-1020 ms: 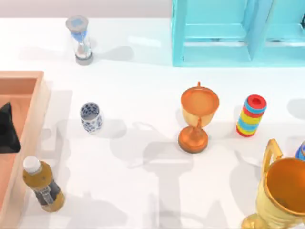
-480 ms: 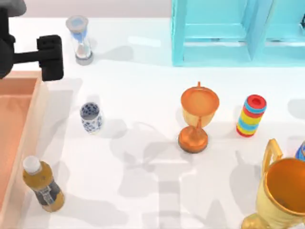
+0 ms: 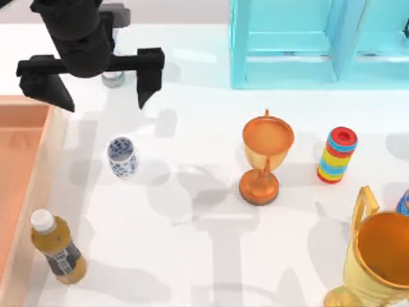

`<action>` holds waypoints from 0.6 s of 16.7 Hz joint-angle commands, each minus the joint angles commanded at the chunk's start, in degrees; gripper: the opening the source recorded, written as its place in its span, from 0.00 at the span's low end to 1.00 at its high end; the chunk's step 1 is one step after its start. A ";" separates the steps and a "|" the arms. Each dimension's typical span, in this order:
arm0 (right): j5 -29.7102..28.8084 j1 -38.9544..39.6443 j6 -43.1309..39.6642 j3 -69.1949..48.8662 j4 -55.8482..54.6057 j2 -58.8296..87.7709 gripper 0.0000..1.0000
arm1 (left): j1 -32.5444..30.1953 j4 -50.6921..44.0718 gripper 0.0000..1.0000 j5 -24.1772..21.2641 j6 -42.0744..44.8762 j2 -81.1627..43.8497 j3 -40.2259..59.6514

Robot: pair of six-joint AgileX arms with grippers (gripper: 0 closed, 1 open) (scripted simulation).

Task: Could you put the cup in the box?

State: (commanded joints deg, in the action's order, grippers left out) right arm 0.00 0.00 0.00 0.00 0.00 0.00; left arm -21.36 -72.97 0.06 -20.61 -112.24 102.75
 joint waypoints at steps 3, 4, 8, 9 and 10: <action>0.00 0.00 0.00 0.00 0.00 0.00 1.00 | -1.76 -4.93 1.00 -0.14 -1.13 -7.73 7.16; 0.00 0.00 0.00 0.00 0.00 0.00 1.00 | -2.11 -5.90 1.00 -0.18 -1.34 -9.27 8.56; 0.00 0.00 0.00 0.00 0.00 0.00 1.00 | -2.41 -6.76 1.00 -0.23 -1.52 -10.63 9.80; 0.00 0.00 0.00 0.00 0.00 0.00 1.00 | -2.41 -6.76 1.00 -0.23 -1.52 -10.63 9.80; 0.00 0.00 0.00 0.00 0.00 0.00 1.00 | -2.11 -6.63 1.00 -0.23 -1.47 -10.53 9.66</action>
State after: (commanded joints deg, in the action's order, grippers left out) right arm 0.00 0.00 0.00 0.00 0.00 0.00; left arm -23.46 -79.60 -0.16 -22.08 -122.77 112.41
